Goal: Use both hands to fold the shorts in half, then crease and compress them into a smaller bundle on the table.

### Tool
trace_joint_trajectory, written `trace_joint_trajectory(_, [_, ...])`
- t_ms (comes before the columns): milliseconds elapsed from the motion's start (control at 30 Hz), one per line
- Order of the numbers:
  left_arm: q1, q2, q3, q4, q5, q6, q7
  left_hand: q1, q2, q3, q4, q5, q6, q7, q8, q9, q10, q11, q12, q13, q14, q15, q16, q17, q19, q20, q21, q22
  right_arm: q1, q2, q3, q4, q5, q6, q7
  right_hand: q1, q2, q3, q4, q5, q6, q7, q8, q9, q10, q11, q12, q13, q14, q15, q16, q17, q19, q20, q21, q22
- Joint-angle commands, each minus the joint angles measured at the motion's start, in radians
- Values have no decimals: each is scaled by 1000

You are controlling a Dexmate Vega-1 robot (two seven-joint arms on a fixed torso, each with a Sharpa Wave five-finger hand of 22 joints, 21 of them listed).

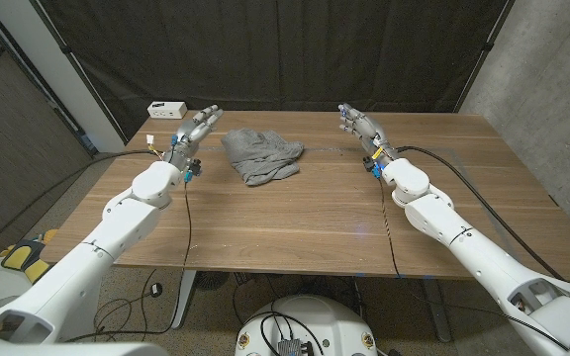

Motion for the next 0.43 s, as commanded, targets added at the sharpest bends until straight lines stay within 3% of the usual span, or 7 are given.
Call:
trace_joint_trajectory(33, [-22,4,2,89,-178,-84,-179,-23,-2,-4,11,-3,-11,6,-3,-1,-20,1,-2,-1,-22,3,-2,0,-22,-7,-7,3,-46,13,51,0,114,39,-3,-24,-8,-14,6,-1,-6,3,1,4,1,11,4,0,3,12,6,3,8,14,0,5])
trace_joint_trajectory(100, [-28,7,7,103,-190,-94,-205,-31,-1,-6,15,-3,-12,10,-2,-1,-25,2,-1,-2,-30,4,-2,0,-28,-7,-10,3,-72,1,63,-39,96,23,-63,-33,-11,-20,10,-1,-7,4,2,4,5,15,7,0,4,16,8,3,8,16,0,6])
trace_joint_trajectory(167, [-34,10,14,118,-203,-98,-231,-45,3,-8,23,-3,-12,13,-1,-1,-31,6,0,-2,-38,5,-1,1,-34,-8,-14,3,-98,7,83,-46,136,36,-60,-44,-15,-26,14,0,-6,6,4,4,9,22,9,0,9,17,10,4,8,16,0,6])
trace_joint_trajectory(267, [-38,-1,20,141,-227,-107,-254,-76,10,-15,39,-1,-18,23,0,-1,-42,7,1,-4,-52,12,1,1,-43,-4,-19,3,-156,-8,91,-117,87,24,-159,-60,-20,-36,21,2,5,13,11,4,21,28,14,0,14,19,13,5,8,11,0,6])
trace_joint_trajectory(433, [-38,-12,27,164,-247,-114,-257,-96,15,-17,47,1,-29,23,-2,-1,-52,10,1,-5,-63,10,2,1,-48,-1,-22,3,-194,12,82,-139,67,77,-177,-70,-21,-40,25,4,12,19,14,4,29,31,18,0,20,17,15,5,9,4,1,6])
